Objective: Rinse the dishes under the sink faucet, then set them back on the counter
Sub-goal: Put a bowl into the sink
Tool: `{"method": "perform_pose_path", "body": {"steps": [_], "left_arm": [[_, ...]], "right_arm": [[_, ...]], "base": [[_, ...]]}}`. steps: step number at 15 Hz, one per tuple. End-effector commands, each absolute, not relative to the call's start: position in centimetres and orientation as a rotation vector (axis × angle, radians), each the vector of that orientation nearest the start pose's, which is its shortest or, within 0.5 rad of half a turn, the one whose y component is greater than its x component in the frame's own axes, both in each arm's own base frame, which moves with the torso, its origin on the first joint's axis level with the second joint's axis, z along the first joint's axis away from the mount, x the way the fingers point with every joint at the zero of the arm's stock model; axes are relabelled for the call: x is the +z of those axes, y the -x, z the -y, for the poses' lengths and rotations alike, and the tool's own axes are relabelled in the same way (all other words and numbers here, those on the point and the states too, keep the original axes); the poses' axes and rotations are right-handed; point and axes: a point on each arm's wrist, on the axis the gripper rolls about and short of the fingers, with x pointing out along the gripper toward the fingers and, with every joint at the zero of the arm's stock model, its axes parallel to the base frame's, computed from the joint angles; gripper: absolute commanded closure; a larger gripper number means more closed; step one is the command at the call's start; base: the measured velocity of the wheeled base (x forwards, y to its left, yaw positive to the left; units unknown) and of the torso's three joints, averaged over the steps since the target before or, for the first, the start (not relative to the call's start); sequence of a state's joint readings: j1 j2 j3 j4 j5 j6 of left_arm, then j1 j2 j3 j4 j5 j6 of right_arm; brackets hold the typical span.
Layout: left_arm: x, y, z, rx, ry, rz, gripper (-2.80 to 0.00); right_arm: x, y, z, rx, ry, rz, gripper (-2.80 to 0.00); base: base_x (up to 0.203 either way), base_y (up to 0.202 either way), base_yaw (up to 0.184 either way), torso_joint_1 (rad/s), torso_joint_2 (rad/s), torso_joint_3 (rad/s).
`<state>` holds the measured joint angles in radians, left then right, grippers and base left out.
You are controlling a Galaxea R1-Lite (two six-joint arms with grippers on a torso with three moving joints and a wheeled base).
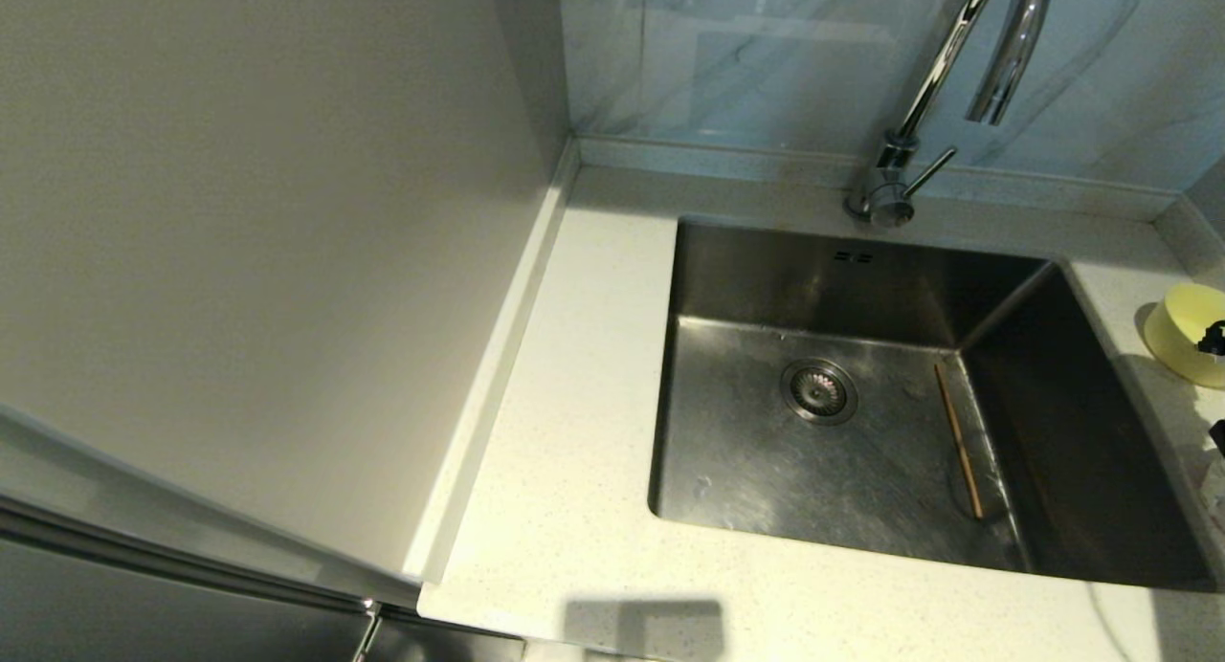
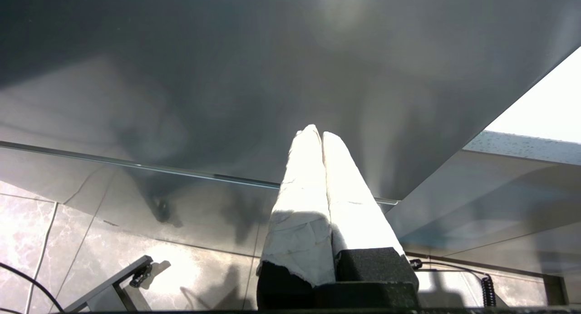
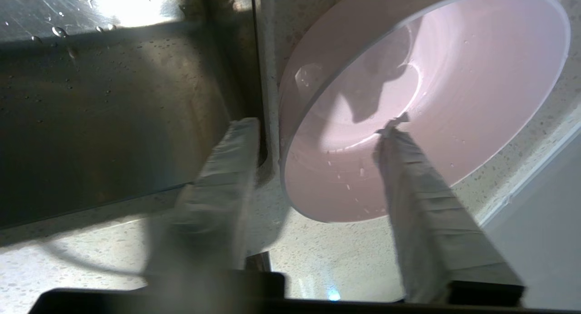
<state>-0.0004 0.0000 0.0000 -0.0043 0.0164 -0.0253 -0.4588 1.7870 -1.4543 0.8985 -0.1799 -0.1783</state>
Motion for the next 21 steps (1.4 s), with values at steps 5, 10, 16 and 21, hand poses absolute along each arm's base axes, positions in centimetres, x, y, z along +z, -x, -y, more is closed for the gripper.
{"method": "perform_pose_path", "body": {"steps": [5,10,16,21], "left_arm": [[7.6,2.3,0.0,0.017,0.026,0.008,0.0],[7.6,2.3,0.0,0.017,0.026,0.008,0.0],[7.6,2.3,0.0,0.017,0.026,0.008,0.0],[7.6,2.3,0.0,0.017,0.026,0.008,0.0]], "right_arm": [[21.2,-25.2,12.9,-0.442,-0.022,-1.285,0.0],[23.6,-23.3,10.4,-0.407,0.027,-1.201,0.0],[24.8,-24.1,1.1,-0.165,0.256,-1.099,0.0],[20.6,-31.3,-4.5,-0.258,0.391,-0.98,0.0]], "base": [[0.0,0.0,0.0,0.0,0.0,0.0],[0.0,0.0,0.0,0.0,0.0,0.0],[0.0,0.0,0.0,0.0,0.0,0.0],[0.0,0.0,0.0,0.0,0.0,0.0]]}}
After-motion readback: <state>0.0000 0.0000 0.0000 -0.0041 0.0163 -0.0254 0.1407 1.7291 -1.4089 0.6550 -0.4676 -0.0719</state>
